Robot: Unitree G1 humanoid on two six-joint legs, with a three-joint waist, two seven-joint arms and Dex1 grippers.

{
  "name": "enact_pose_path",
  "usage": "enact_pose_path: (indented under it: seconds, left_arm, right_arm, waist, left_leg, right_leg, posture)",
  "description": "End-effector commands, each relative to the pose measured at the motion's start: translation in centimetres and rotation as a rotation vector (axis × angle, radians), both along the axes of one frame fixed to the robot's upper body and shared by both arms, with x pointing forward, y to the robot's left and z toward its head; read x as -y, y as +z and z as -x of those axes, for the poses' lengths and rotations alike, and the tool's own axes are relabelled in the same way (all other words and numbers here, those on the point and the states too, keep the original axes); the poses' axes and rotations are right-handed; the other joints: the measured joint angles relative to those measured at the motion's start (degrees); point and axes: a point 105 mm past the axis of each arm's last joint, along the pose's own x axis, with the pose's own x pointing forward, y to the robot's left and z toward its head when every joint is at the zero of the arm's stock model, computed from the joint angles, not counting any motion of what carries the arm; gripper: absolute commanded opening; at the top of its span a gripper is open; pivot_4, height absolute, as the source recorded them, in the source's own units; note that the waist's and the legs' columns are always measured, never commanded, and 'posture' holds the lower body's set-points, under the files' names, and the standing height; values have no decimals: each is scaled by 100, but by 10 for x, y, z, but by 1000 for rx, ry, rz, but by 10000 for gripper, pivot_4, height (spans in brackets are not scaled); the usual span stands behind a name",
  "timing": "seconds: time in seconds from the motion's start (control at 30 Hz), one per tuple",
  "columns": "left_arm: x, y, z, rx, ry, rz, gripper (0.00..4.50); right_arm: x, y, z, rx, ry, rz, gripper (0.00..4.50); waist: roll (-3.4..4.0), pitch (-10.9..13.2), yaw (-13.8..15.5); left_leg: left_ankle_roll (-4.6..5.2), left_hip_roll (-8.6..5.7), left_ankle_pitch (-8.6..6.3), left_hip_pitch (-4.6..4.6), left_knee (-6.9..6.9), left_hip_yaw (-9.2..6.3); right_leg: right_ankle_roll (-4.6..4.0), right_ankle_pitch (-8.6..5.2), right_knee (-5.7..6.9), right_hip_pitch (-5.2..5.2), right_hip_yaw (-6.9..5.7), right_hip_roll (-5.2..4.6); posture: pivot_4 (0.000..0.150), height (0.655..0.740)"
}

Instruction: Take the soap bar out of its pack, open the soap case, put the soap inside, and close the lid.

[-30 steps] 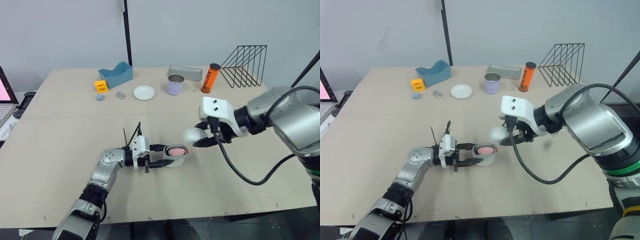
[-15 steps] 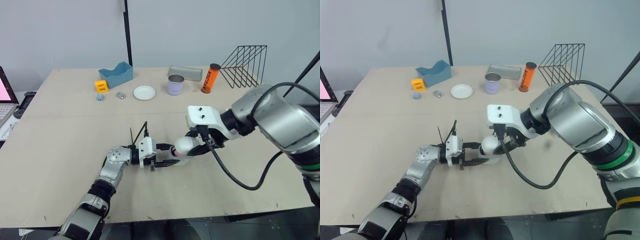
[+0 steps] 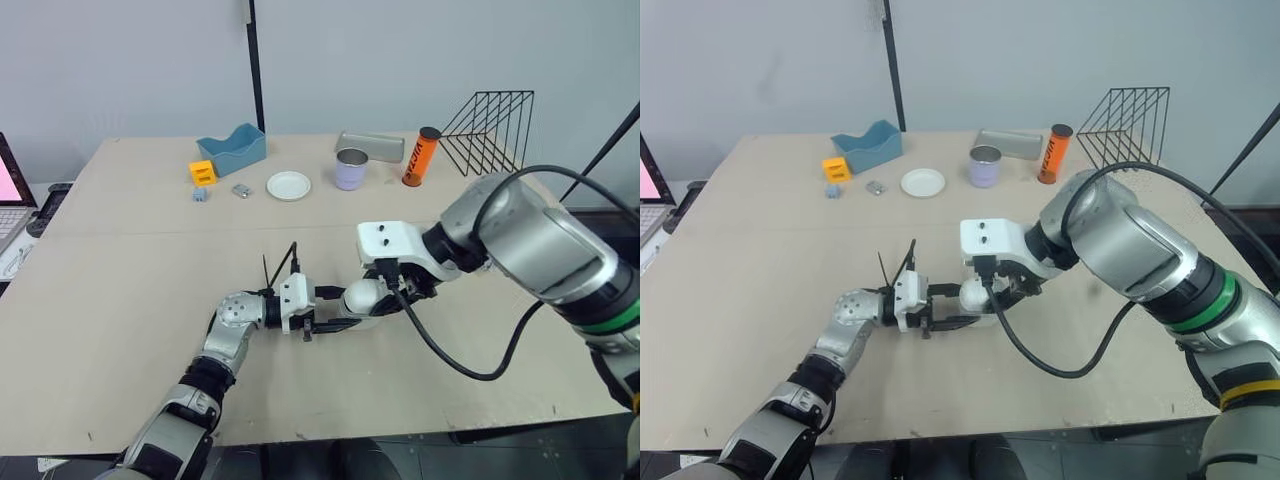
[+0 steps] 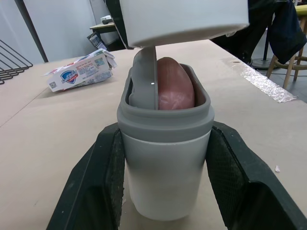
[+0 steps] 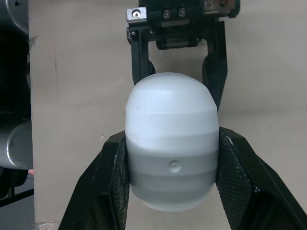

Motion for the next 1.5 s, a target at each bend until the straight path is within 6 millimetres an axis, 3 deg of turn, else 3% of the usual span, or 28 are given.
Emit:
enact_pose_path:
  seconds: [0.03,0.43,0.8,1.5]
  left_arm:
    - [2,8,-3,28,4,13,18751]
    - [2,10,-5,30,17,20,18751]
    - [4,15,-12,28,49,42,18751]
    - [1,18,-20,-3,96,66,18751]
  right_arm:
    - [-3,7,-3,25,-2,9,18755]
    - [-1,-5,-11,22,-38,53,18755]
    - [-8,-9,-1,9,-7,60,18755]
    - [0,-15,1,28,9,91,18755]
  waist:
    - [0,0,-1]
    - [0,0,-1]
    - [0,0,1]
    - [0,0,1]
  left_leg:
    - [0,0,0,0,0,0]
    - [0,2,0,0,0,-1]
    - [0,1,0,0,0,-1]
    - [0,1,0,0,3,-1]
  right_leg:
    - [0,0,0,0,0,0]
    - [-2,0,2,-1,-2,2]
    - [-2,-1,3,-1,-2,1]
    - [-1,0,3,1,-3,1]
  posture:
    - [1500,7393]
    - [1500,7393]
    - [1500,7393]
    - [1500,7393]
